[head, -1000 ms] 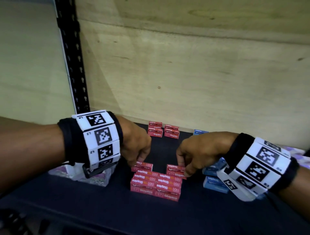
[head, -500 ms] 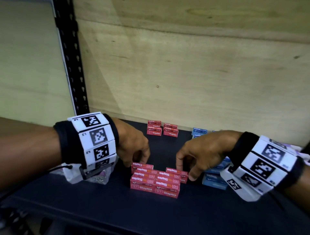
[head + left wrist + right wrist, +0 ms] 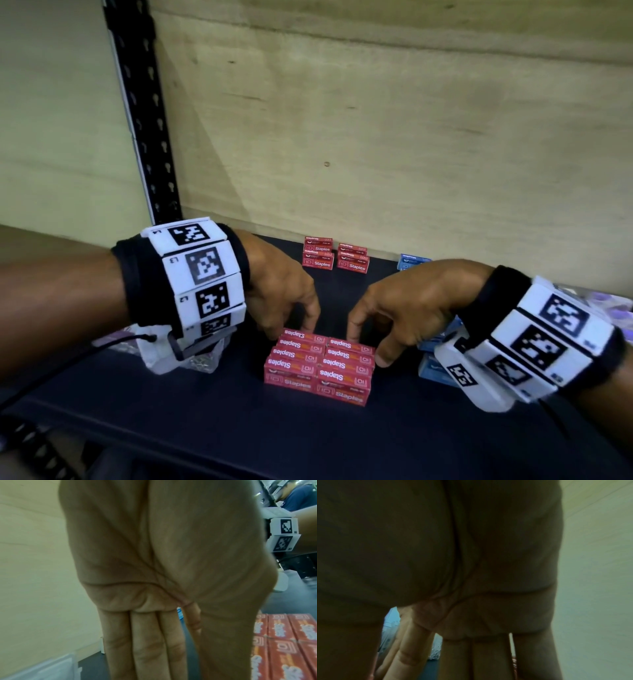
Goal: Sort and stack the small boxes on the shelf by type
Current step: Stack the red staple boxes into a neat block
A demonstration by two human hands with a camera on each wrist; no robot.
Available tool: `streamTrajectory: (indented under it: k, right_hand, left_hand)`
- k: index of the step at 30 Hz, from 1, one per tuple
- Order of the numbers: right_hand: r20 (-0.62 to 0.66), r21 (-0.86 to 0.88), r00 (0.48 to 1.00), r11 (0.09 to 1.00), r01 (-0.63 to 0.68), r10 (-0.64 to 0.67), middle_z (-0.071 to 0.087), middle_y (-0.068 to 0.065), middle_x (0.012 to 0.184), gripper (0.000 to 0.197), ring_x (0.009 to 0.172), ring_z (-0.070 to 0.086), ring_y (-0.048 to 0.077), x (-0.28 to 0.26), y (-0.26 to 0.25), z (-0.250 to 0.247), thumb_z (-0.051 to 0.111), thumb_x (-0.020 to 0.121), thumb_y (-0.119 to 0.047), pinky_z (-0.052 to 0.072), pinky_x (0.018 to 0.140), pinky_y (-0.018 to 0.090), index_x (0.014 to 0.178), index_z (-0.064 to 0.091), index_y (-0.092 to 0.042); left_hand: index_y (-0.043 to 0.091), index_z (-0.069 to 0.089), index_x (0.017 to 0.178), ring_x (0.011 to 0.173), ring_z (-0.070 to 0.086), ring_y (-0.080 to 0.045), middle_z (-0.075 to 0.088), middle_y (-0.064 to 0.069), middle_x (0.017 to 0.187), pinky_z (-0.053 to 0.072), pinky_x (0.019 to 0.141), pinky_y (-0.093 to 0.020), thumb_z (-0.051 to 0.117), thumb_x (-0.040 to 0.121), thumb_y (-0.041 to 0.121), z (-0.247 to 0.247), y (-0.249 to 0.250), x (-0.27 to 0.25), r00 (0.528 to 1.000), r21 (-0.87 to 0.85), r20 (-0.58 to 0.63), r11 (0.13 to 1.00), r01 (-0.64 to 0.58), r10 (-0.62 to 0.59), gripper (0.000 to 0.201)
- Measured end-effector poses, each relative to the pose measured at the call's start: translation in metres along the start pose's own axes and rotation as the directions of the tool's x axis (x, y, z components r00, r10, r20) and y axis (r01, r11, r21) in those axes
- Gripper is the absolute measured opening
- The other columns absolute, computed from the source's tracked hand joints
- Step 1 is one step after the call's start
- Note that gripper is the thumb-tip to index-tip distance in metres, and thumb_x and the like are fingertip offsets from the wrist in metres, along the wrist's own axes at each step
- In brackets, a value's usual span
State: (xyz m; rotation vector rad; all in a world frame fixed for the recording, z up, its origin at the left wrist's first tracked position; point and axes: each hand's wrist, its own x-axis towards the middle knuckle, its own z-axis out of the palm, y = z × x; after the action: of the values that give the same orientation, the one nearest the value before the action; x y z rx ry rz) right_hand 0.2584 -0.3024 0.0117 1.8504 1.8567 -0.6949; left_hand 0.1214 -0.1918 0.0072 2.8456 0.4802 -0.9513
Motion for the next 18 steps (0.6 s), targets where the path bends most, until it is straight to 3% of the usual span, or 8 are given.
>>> streamTrajectory:
  k: [2,10,18]
  right_hand:
    - [-0.011,0.008,1.0,1.0,0.009,-0.009,0.066,-0.016,0.097,0.035,0.088,0.06,0.005,0.0003,0.0018,0.0008,0.073,0.087,-0.034,0.049,0.085,0.028,0.119,0.063,-0.042]
    - [-0.013,0.009,1.0,1.0,0.006,-0.006,0.068,-0.013,0.109,0.035,0.099,0.062,0.008,-0.0006,0.0015,0.0012,0.073,0.087,-0.035,0.049,0.09,0.03,0.12,0.063,-0.043]
    - [-0.016,-0.002,1.0,1.0,-0.007,0.007,0.065,-0.015,0.115,0.035,0.104,0.06,0.008,-0.0034,0.0,0.0039,0.07,0.088,-0.038,0.047,0.093,0.031,0.121,0.06,-0.046]
  left_hand:
    - [0.041,0.059,0.119,0.089,0.065,-0.004,0.071,0.01,0.101,0.049,0.076,-0.019,0.066,0.089,0.025,0.0011,-0.0013,-0.0005,1.0,-0.014,-0.002,1.0,-0.001,0.001,0.035]
    - [0.037,0.06,0.12,0.071,0.06,0.004,0.073,0.009,0.096,0.044,0.065,-0.015,0.066,0.089,0.021,-0.0002,0.0004,0.0016,1.0,-0.019,0.006,1.0,0.008,-0.008,0.036]
    - [0.037,0.059,0.122,0.087,0.064,-0.003,0.072,0.008,0.104,0.047,0.068,-0.016,0.067,0.089,0.023,0.0006,0.0032,-0.002,0.999,-0.017,0.002,0.999,0.032,-0.032,0.036]
